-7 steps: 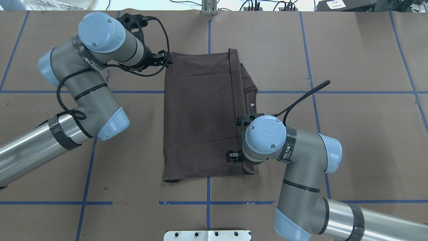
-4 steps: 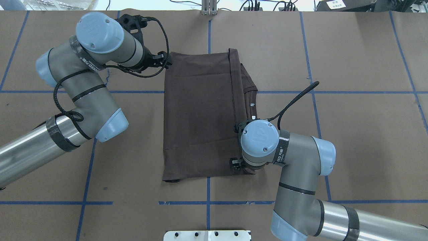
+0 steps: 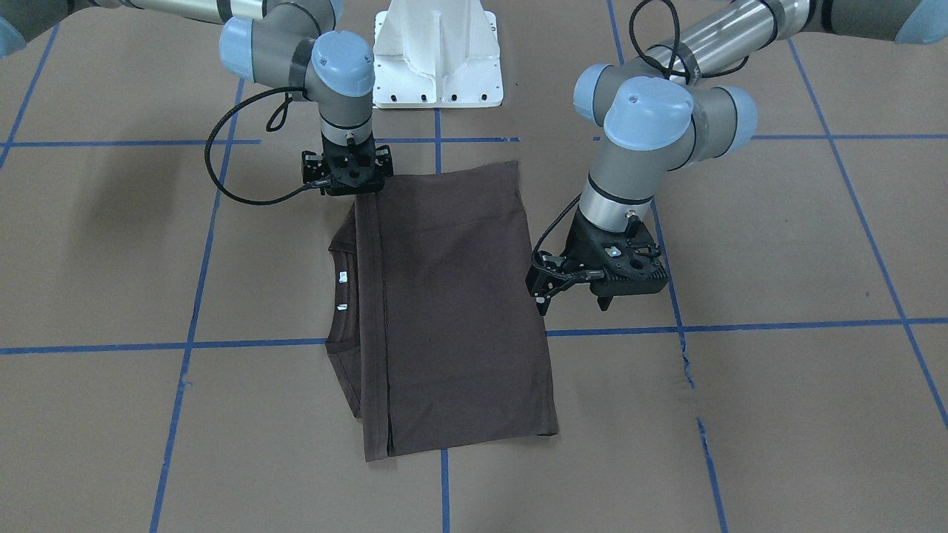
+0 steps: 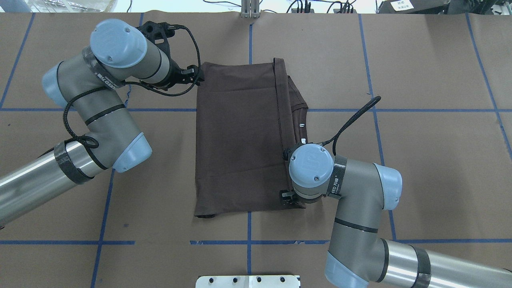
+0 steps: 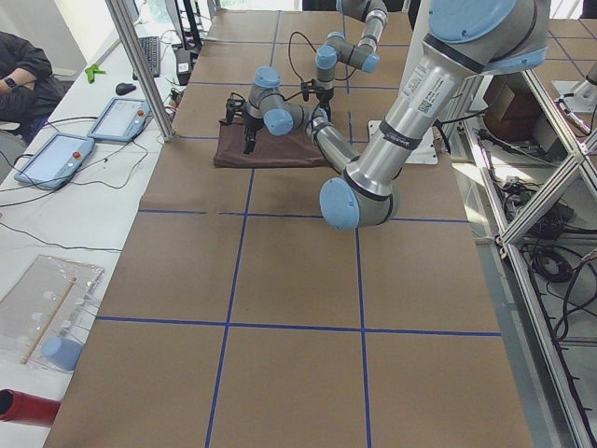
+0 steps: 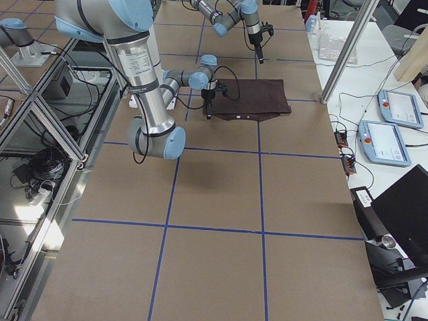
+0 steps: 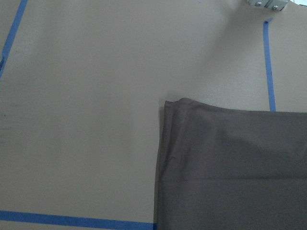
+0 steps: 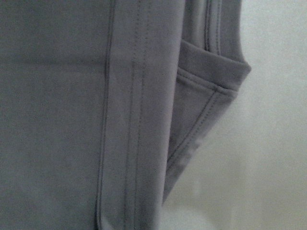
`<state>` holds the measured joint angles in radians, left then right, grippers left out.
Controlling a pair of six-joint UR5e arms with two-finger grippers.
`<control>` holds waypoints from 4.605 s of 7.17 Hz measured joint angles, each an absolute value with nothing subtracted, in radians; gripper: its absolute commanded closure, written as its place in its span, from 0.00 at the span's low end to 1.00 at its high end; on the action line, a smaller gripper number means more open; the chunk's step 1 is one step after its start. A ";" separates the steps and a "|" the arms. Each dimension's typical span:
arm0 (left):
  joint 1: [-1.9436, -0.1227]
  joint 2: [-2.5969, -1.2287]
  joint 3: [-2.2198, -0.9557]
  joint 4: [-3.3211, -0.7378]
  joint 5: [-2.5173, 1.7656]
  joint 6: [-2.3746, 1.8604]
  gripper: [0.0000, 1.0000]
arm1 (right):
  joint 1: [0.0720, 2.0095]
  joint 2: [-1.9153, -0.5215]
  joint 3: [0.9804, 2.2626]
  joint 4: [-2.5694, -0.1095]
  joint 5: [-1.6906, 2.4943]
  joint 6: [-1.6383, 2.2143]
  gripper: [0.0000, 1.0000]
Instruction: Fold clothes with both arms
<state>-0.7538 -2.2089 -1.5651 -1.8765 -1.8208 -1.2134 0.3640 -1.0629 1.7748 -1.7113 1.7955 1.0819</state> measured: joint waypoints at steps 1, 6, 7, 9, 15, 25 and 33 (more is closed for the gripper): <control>-0.753 -2.208 -1.566 -1.878 -1.821 -1.213 0.00 | 0.367 -1.068 1.775 -1.714 1.794 1.079 0.00; -0.748 -2.209 -1.565 -1.879 -1.828 -1.215 0.00 | 0.423 -1.145 1.805 -1.713 1.798 0.991 0.00; -0.747 -2.209 -1.565 -1.880 -1.828 -1.215 0.00 | 0.429 -1.157 1.819 -1.713 1.800 0.977 0.00; -0.743 -2.210 -1.565 -1.882 -1.828 -1.216 0.00 | 0.443 -1.170 1.828 -1.713 1.801 0.959 0.00; -0.741 -2.214 -1.580 -1.880 -1.830 -1.217 0.00 | 0.565 -1.180 1.819 -1.713 1.832 0.844 0.00; -0.552 -2.121 -1.689 -1.890 -1.867 -1.548 0.00 | 0.687 -0.870 1.554 -1.584 1.997 0.829 0.00; -0.258 -2.118 -1.763 -1.747 -1.756 -1.811 0.11 | 0.716 -0.896 1.590 -1.583 2.034 0.838 0.00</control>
<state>-0.2578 -2.1181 -1.7630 -1.7469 -1.7563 -1.8109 0.7159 -0.8958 1.5898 -1.5831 2.0340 0.8380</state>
